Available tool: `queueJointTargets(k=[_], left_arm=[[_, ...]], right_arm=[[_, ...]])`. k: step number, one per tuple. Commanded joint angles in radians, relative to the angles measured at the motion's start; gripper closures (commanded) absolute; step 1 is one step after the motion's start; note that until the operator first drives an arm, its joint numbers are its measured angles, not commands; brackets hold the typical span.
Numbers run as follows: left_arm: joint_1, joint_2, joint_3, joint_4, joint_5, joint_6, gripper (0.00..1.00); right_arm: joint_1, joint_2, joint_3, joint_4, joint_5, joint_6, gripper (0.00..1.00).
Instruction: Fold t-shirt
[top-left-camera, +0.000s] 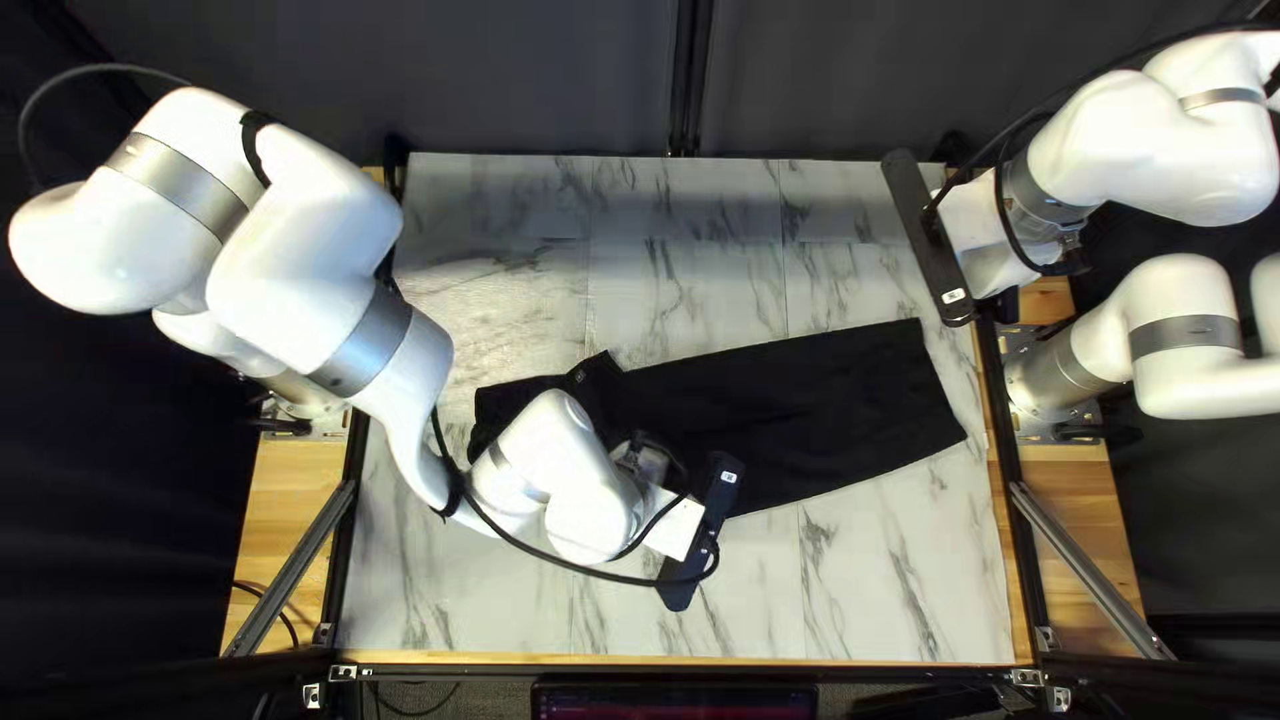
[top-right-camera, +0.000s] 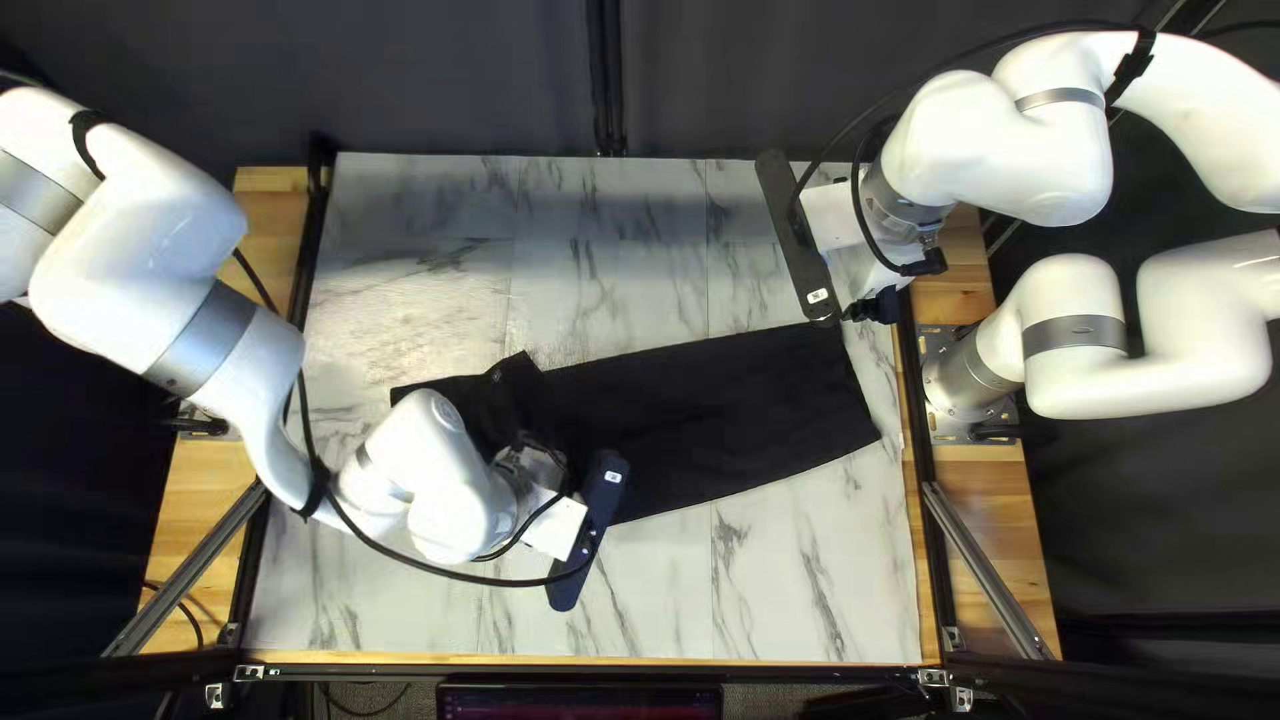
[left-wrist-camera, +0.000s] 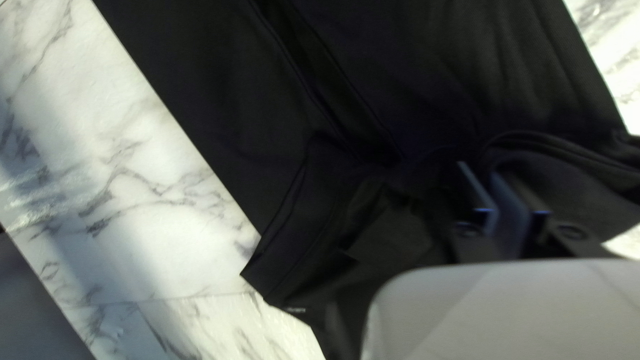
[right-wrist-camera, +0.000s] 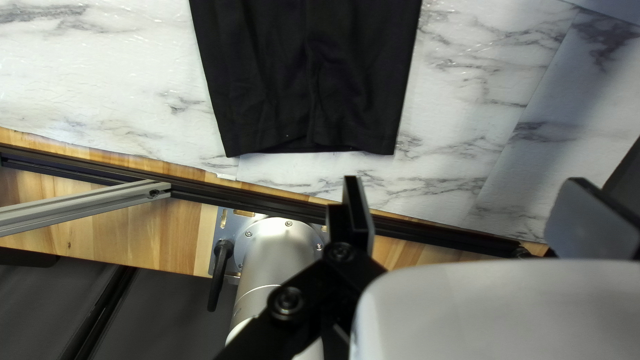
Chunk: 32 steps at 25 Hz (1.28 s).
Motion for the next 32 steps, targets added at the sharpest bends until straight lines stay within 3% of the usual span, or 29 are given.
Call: queueJointTargets(k=[1, 5, 7, 9, 12, 17, 21, 32], left_arm=[[-0.023, -0.112, 0.089, -0.003, 0.034, -0.017, 0.0], [-0.066, -0.308, 0.263, 0.0, 0.076, -0.077, 0.0], [-0.094, -0.482, 0.425, -0.012, 0.089, -0.09, 0.0], [-0.102, -0.609, 0.538, -0.04, 0.095, -0.047, 0.0], [-0.081, -0.725, 0.625, -0.099, 0.112, 0.086, 0.0], [0.032, -0.808, 0.701, -0.174, 0.112, 0.369, 0.0], [0.164, -0.77, 0.734, -0.19, 0.056, 0.555, 0.0], [0.199, -0.769, 0.747, -0.198, 0.044, 0.597, 0.0]], right_arm=[[0.0, 0.0, 0.0, 0.0, 0.0, 0.0, 0.0], [0.0, 0.0, 0.0, 0.0, 0.0, 0.0, 0.0], [0.0, 0.0, 0.0, 0.0, 0.0, 0.0, 0.0], [0.0, 0.0, 0.0, 0.0, 0.0, 0.0, 0.0], [0.0, 0.0, 0.0, 0.0, 0.0, 0.0, 0.0], [0.0, 0.0, 0.0, 0.0, 0.0, 0.0, 0.0], [0.0, 0.0, 0.0, 0.0, 0.0, 0.0, 0.0], [0.0, 0.0, 0.0, 0.0, 0.0, 0.0, 0.0]])
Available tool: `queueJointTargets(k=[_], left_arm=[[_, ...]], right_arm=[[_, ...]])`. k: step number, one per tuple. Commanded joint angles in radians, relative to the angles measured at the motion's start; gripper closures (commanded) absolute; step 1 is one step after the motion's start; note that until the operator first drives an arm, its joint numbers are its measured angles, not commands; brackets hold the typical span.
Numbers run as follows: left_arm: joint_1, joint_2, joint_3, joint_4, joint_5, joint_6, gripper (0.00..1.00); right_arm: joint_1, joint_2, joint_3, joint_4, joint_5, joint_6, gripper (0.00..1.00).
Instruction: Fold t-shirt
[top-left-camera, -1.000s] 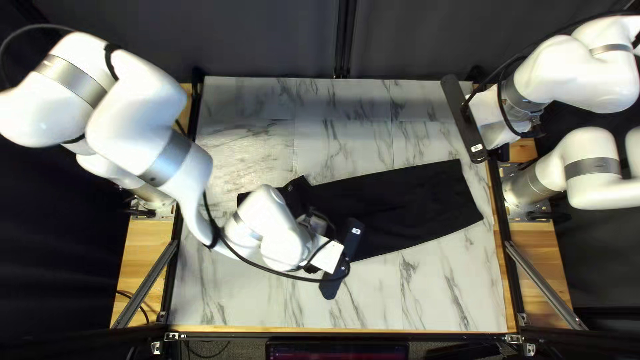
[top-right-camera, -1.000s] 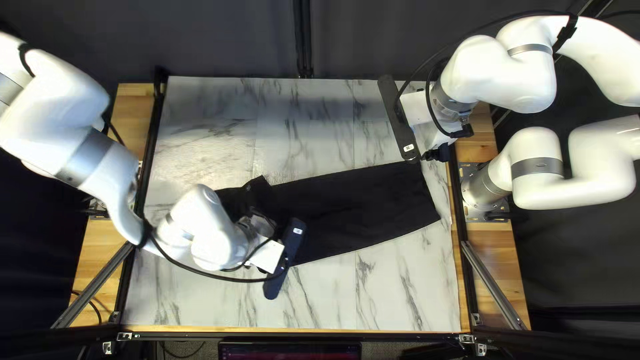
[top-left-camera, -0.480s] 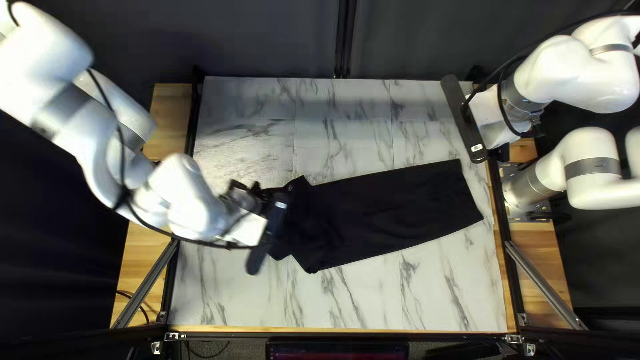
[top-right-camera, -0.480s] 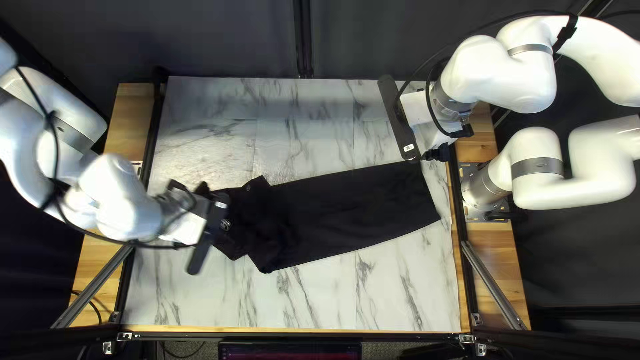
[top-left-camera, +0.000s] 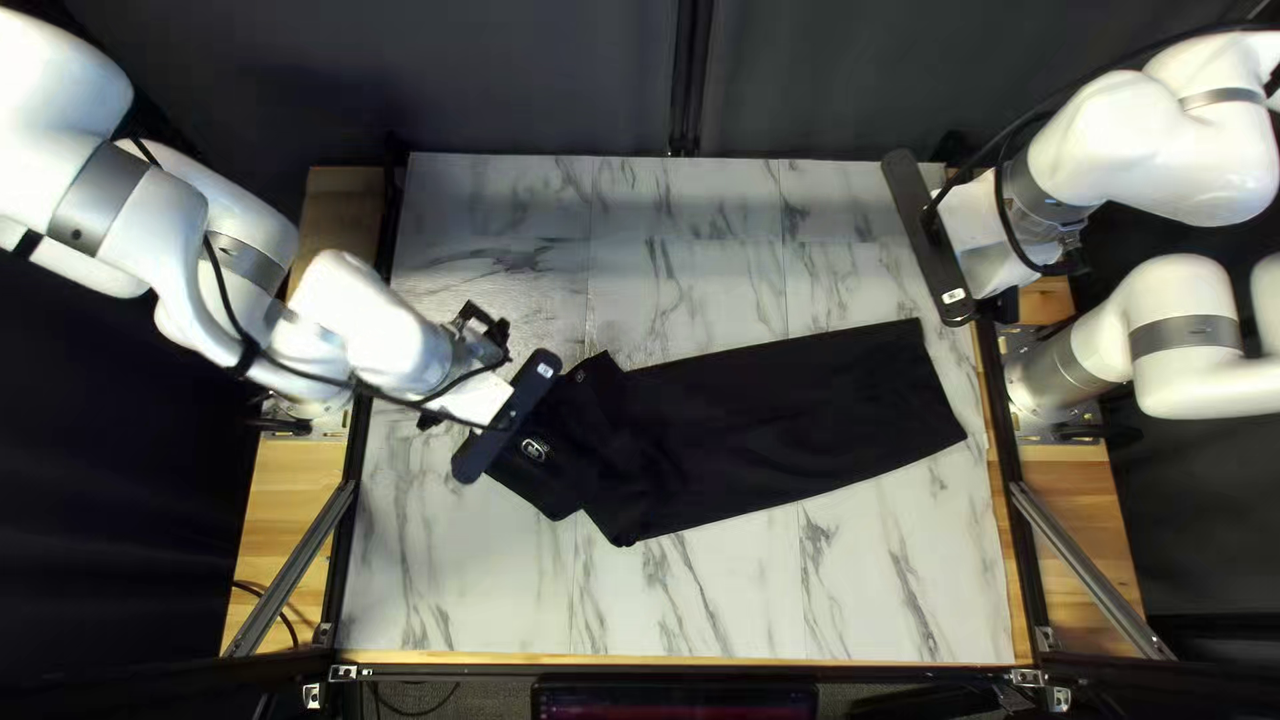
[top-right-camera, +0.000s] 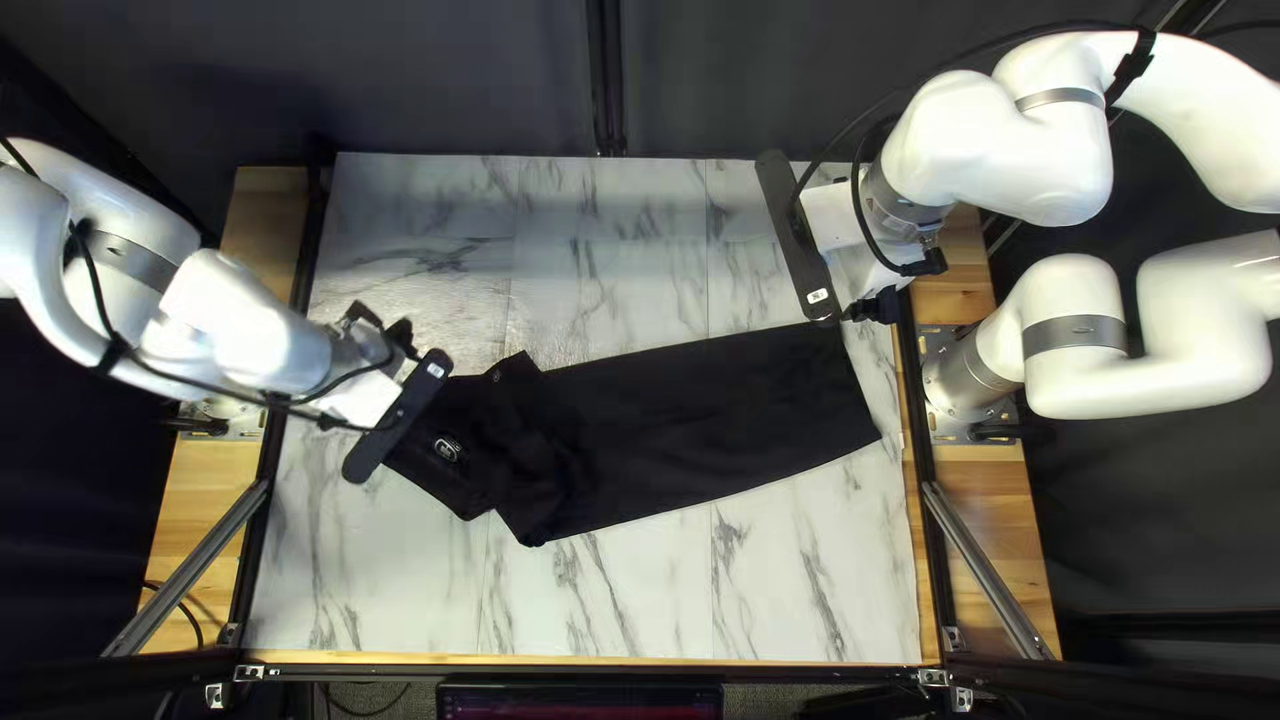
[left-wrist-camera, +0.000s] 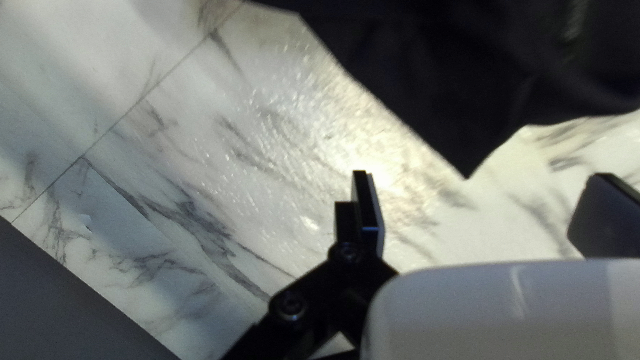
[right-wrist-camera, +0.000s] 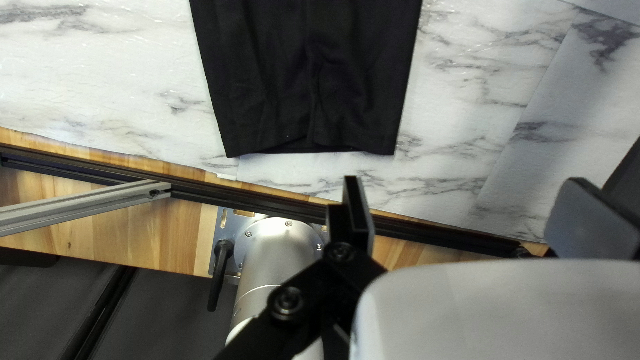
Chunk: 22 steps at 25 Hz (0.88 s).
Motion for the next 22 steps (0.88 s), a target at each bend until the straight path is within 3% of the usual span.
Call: queueJointTargets(k=[1, 5, 10, 11, 12, 15, 16, 17, 18, 22], left_arm=[[0.009, -0.016, 0.022, -0.009, -0.014, 0.029, 0.0], [-0.001, -0.048, 0.046, 0.022, 0.003, 0.066, 0.0], [-0.002, 0.07, 0.029, 0.084, -0.051, 0.041, 0.0], [0.0, 0.098, 0.025, 0.094, -0.065, 0.033, 0.07], [0.003, 0.125, 0.021, 0.102, -0.081, 0.027, 0.08], [0.006, 0.183, 0.008, 0.115, -0.109, 0.019, 0.3], [0.006, 0.188, 0.006, 0.115, -0.11, 0.02, 0.77], [0.005, 0.19, 0.001, 0.112, -0.103, 0.024, 0.92], [0.004, 0.191, -0.002, 0.11, -0.098, 0.026, 1.0], [0.001, 0.195, -0.021, 0.104, -0.076, 0.038, 1.0]], right_arm=[[0.0, 0.0, 0.0, 0.0, 0.0, 0.0, 0.0], [0.0, 0.0, 0.0, 0.0, 0.0, 0.0, 0.0], [0.0, 0.0, 0.0, 0.0, 0.0, 0.0, 0.0], [0.0, 0.0, 0.0, 0.0, 0.0, 0.0, 0.0], [0.0, 0.0, 0.0, 0.0, 0.0, 0.0, 0.0], [0.0, 0.0, 0.0, 0.0, 0.0, 0.0, 0.0], [0.0, 0.0, 0.0, 0.0, 0.0, 0.0, 0.0], [0.0, 0.0, 0.0, 0.0, 0.0, 0.0, 0.0], [0.0, 0.0, 0.0, 0.0, 0.0, 0.0, 0.0], [0.0, 0.0, 0.0, 0.0, 0.0, 0.0, 0.0]])
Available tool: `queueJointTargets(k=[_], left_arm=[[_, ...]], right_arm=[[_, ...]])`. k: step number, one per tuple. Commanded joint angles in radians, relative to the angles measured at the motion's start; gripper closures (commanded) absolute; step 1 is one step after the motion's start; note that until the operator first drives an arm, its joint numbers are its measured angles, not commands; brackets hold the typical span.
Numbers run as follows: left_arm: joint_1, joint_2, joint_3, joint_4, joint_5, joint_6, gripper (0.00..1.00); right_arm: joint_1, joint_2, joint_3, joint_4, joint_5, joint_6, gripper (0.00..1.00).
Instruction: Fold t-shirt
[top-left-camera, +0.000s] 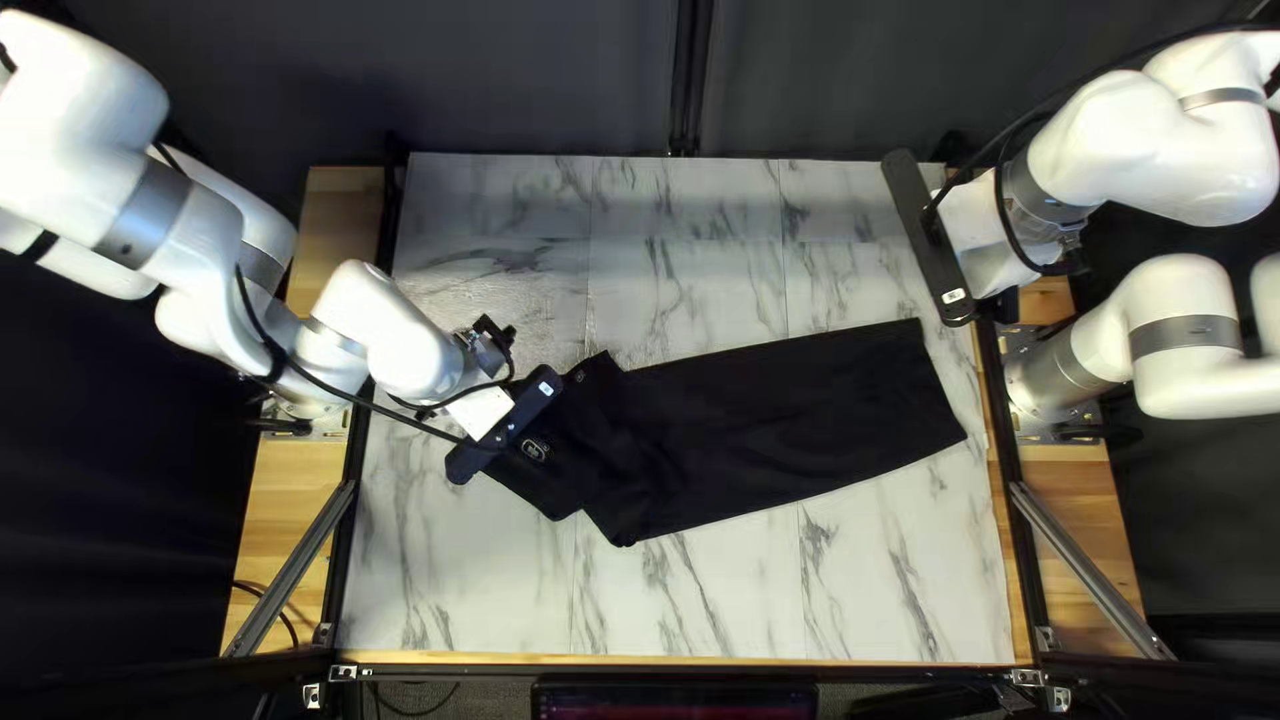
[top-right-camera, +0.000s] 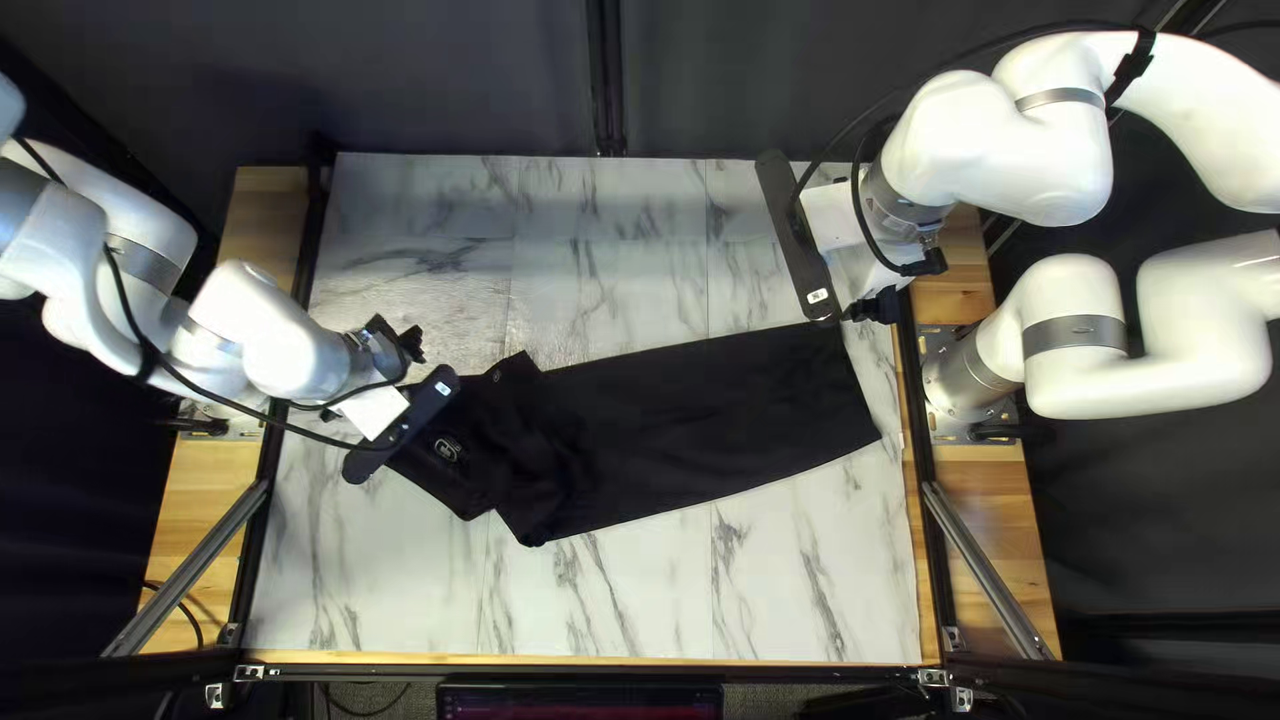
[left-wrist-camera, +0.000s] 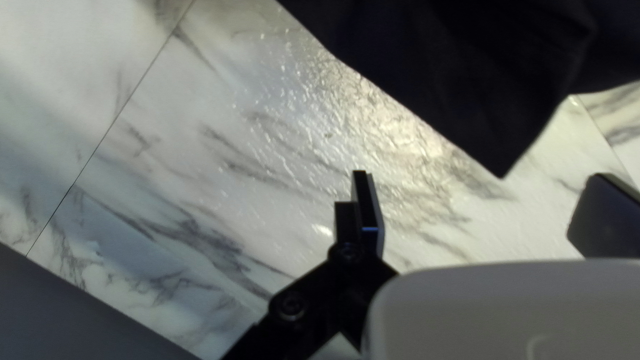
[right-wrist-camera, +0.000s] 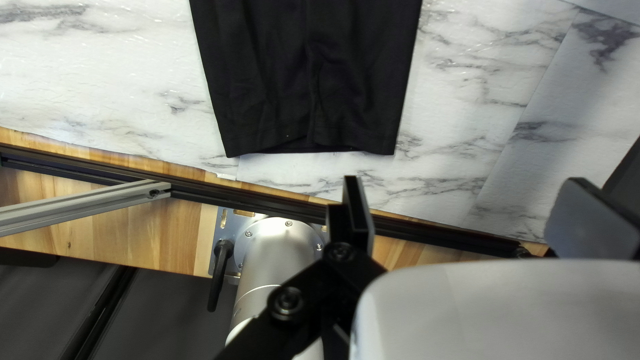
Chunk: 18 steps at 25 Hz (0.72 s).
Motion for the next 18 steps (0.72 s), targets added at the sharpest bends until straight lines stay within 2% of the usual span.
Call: queueJointTargets(k=[1, 6, 11, 18], left_arm=[[-0.003, 0.004, -0.013, -0.006, 0.017, 0.009, 1.0], [-0.017, 0.007, -0.035, -0.015, 0.039, 0.011, 1.0], [-0.064, -0.001, -0.12, -0.028, 0.134, 0.009, 1.0], [-0.07, 0.093, -0.325, -0.026, 0.227, 0.069, 1.0]], right_arm=[[0.0, 0.0, 0.0, 0.0, 0.0, 0.0, 0.0], [0.0, 0.0, 0.0, 0.0, 0.0, 0.0, 0.0], [0.0, 0.0, 0.0, 0.0, 0.0, 0.0, 0.0], [0.0, 0.0, 0.0, 0.0, 0.0, 0.0, 0.0]])
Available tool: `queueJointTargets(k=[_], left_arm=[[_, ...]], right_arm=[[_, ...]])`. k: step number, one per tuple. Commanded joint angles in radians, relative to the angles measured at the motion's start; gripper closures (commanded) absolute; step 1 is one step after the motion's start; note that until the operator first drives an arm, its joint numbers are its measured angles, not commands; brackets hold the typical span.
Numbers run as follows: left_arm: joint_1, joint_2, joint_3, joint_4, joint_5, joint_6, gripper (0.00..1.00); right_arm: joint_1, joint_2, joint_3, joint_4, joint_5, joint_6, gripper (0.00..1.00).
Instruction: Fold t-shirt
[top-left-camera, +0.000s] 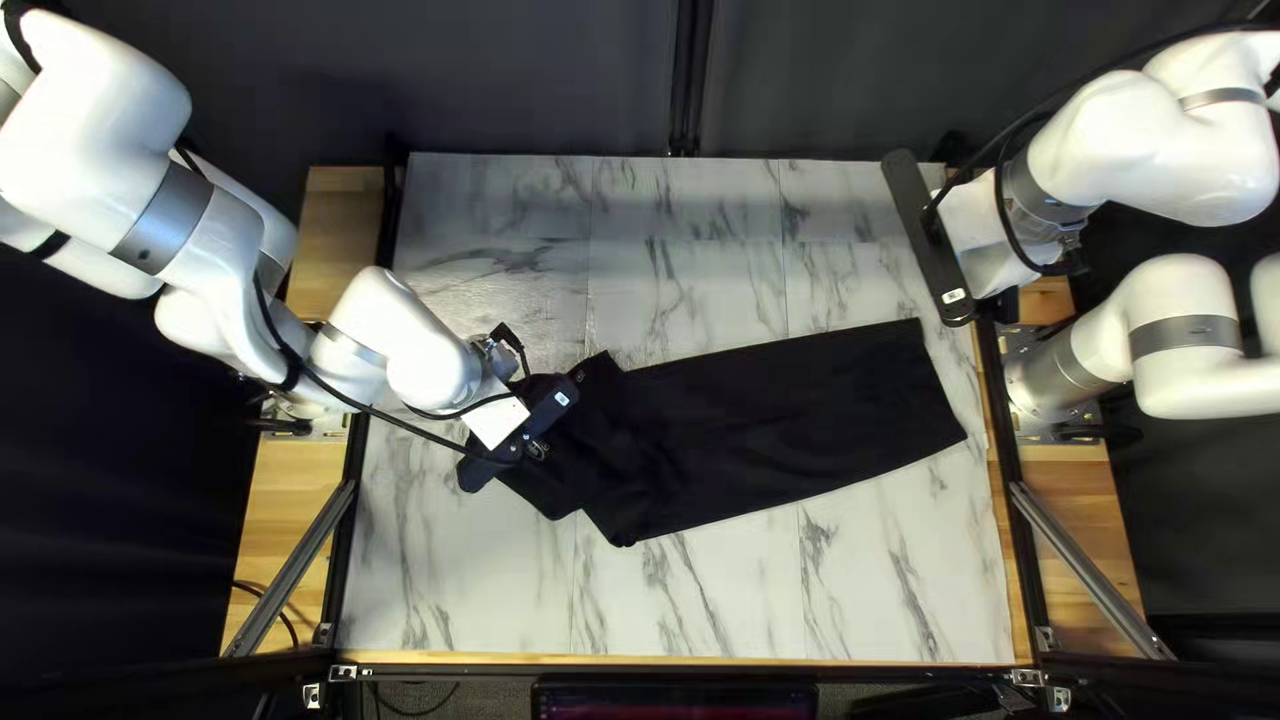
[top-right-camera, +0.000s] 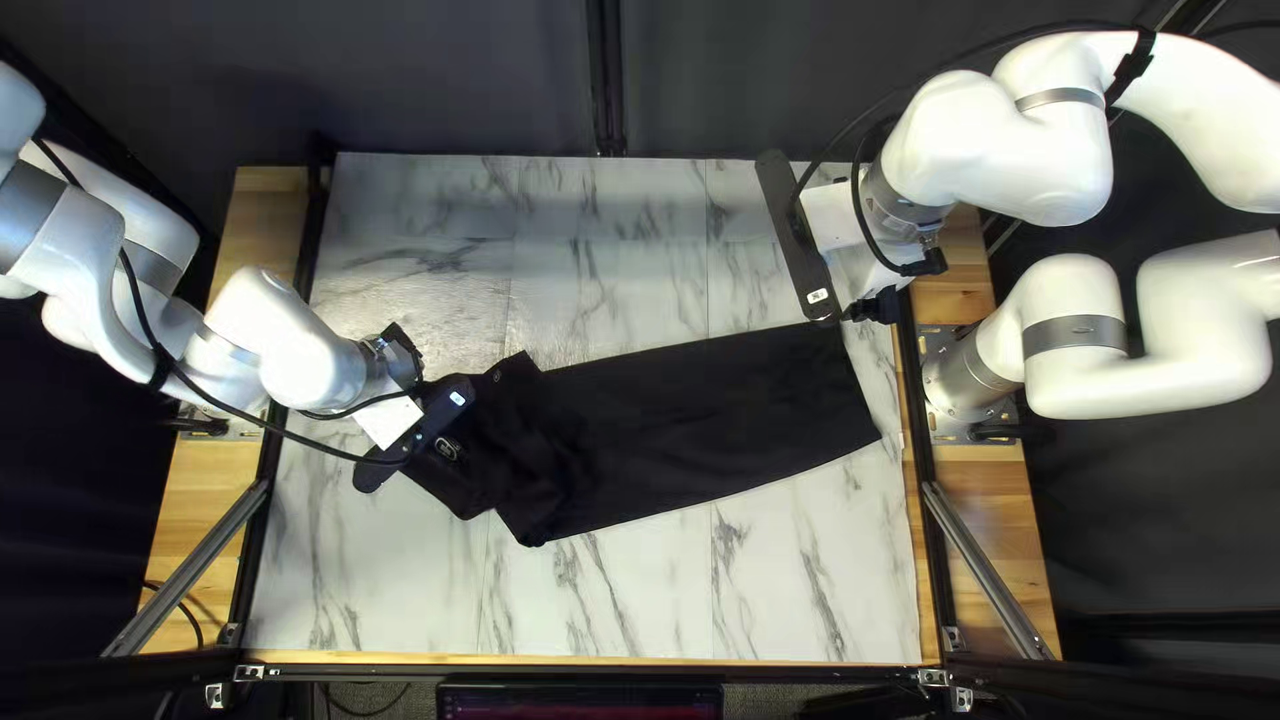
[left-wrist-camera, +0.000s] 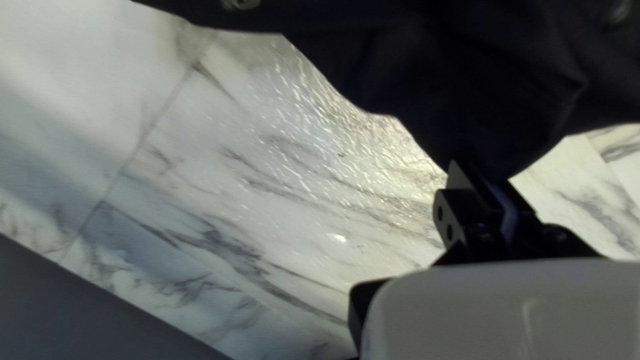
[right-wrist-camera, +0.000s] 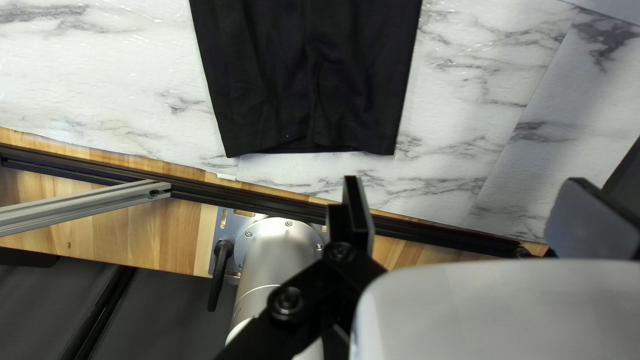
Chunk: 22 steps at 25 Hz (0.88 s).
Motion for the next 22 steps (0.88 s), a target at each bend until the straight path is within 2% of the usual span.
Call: queueJointTargets(k=[1, 8, 12, 16, 20, 21, 22], left_arm=[[0.01, 0.061, -0.113, -0.003, 0.042, 0.051, 1.0], [0.123, 0.213, -0.329, -0.055, 0.05, 0.226, 1.0], [0.207, 0.374, -0.472, -0.082, 0.013, 0.341, 1.0], [0.271, 0.505, -0.535, -0.111, -0.065, 0.424, 1.0], [0.296, 0.578, -0.555, -0.139, -0.118, 0.467, 1.0], [0.297, 0.584, -0.554, -0.144, -0.126, 0.475, 0.39], [0.294, 0.58, -0.55, -0.147, -0.128, 0.478, 0.0]], right_arm=[[0.0, 0.0, 0.0, 0.0, 0.0, 0.0, 0.0], [0.0, 0.0, 0.0, 0.0, 0.0, 0.0, 0.0], [0.0, 0.0, 0.0, 0.0, 0.0, 0.0, 0.0], [0.0, 0.0, 0.0, 0.0, 0.0, 0.0, 0.0], [0.0, 0.0, 0.0, 0.0, 0.0, 0.0, 0.0], [0.0, 0.0, 0.0, 0.0, 0.0, 0.0, 0.0], [0.0, 0.0, 0.0, 0.0, 0.0, 0.0, 0.0]])
